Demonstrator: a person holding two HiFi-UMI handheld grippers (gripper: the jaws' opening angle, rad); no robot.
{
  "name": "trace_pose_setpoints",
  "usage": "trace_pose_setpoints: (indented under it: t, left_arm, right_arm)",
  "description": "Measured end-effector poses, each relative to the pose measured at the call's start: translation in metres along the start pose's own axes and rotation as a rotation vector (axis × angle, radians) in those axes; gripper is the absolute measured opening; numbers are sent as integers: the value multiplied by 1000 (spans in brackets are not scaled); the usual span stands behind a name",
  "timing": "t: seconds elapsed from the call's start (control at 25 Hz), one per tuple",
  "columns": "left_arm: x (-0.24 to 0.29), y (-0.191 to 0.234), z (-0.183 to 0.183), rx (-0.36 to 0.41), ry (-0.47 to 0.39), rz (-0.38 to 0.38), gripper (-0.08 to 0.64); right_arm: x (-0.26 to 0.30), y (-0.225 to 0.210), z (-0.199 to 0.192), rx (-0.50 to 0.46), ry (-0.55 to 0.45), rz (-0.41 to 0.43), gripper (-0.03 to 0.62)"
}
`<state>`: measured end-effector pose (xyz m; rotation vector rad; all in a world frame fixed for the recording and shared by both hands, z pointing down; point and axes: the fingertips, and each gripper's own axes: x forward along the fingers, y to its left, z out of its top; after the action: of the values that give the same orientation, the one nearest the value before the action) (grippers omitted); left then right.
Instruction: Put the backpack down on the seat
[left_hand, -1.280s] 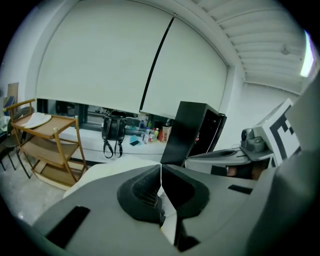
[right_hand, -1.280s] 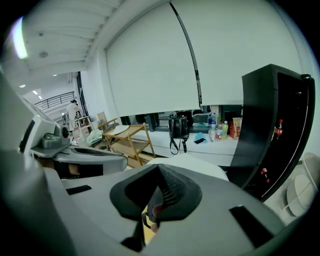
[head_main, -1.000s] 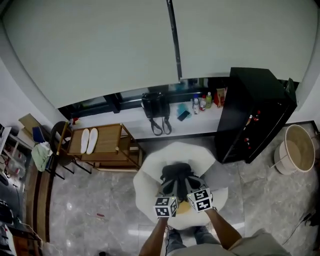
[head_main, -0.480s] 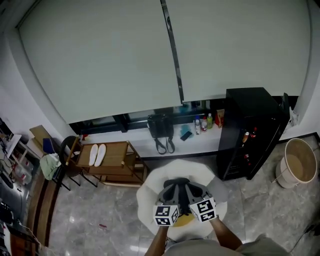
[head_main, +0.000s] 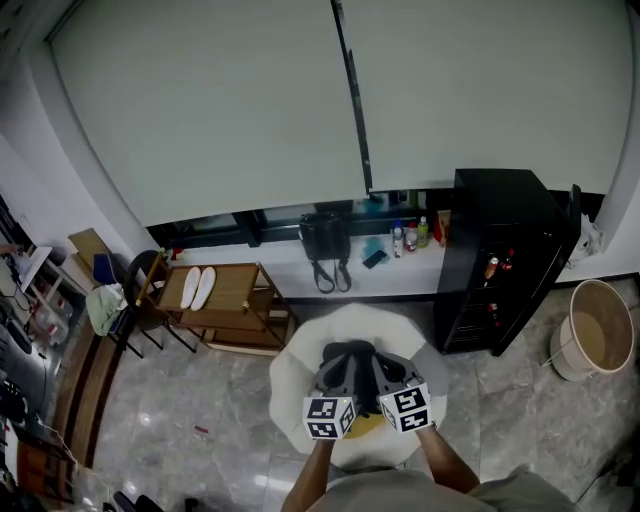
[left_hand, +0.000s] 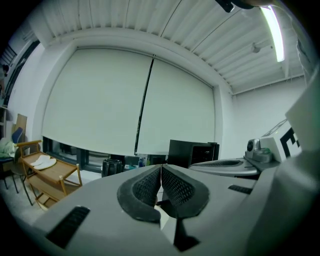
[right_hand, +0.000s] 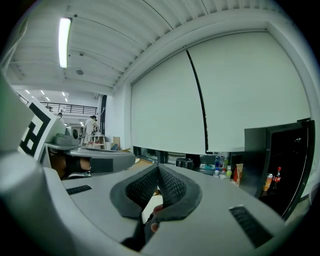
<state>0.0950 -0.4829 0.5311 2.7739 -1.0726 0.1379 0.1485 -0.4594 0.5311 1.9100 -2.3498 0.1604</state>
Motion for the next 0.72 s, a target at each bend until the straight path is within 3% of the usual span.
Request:
trace_pose_setpoints:
  t: [0.32, 0.72]
  left_arm:
    - [-23, -2, -12, -20, 14, -5, 35]
    - [-118, 14, -16, -34, -2, -43, 35]
  right_arm:
    - [-12, 21, -6, 10, 14, 13, 28]
    - [-44, 108, -7, 15, 23, -16, 28]
